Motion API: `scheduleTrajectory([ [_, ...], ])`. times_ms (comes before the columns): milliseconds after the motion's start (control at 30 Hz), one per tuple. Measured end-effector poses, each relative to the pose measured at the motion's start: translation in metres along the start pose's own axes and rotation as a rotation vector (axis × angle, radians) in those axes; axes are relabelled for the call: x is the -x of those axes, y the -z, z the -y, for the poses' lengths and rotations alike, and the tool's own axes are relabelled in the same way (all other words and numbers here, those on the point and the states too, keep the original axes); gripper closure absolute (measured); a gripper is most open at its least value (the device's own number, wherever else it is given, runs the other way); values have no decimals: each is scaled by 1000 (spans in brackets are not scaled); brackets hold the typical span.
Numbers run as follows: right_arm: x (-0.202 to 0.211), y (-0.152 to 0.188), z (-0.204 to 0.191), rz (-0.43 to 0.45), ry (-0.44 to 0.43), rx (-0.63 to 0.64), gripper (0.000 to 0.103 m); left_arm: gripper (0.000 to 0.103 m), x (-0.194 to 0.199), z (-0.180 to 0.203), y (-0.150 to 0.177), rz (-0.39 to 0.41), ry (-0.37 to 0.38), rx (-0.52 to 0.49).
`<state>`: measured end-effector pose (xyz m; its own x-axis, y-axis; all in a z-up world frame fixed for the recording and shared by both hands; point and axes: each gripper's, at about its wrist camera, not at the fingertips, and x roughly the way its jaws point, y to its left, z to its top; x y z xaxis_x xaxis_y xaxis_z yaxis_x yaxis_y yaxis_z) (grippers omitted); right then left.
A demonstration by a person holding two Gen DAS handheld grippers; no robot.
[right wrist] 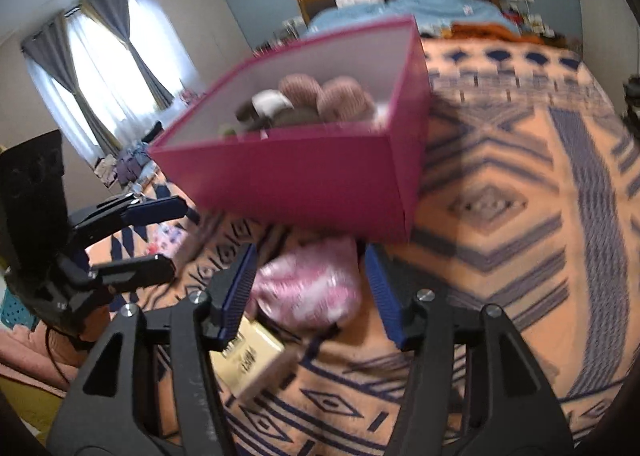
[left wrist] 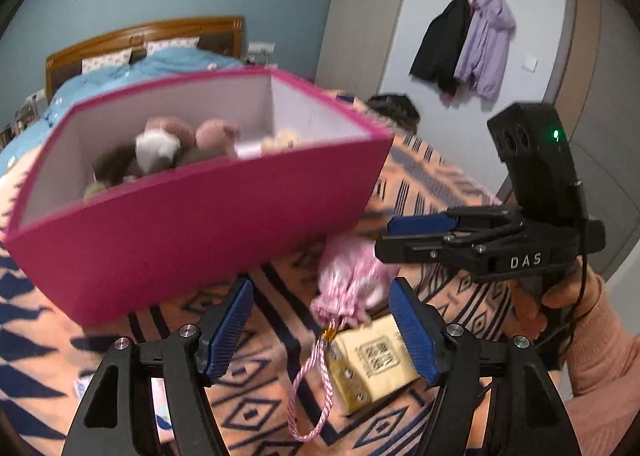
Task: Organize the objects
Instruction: 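Move the right gripper to the pink drawstring pouch and close on it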
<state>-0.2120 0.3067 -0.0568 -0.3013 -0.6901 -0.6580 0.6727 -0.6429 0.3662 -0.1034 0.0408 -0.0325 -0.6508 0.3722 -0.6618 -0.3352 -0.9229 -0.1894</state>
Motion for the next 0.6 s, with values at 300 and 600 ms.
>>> scheduleTrajectory([
  [300,-26,3,10,-46,-25,-57,45,35,-18,1,12,-76,-4,16],
  [600,-27,8,7,-52,-25,-57,52,50,-25,-10,17,-108,-23,58],
])
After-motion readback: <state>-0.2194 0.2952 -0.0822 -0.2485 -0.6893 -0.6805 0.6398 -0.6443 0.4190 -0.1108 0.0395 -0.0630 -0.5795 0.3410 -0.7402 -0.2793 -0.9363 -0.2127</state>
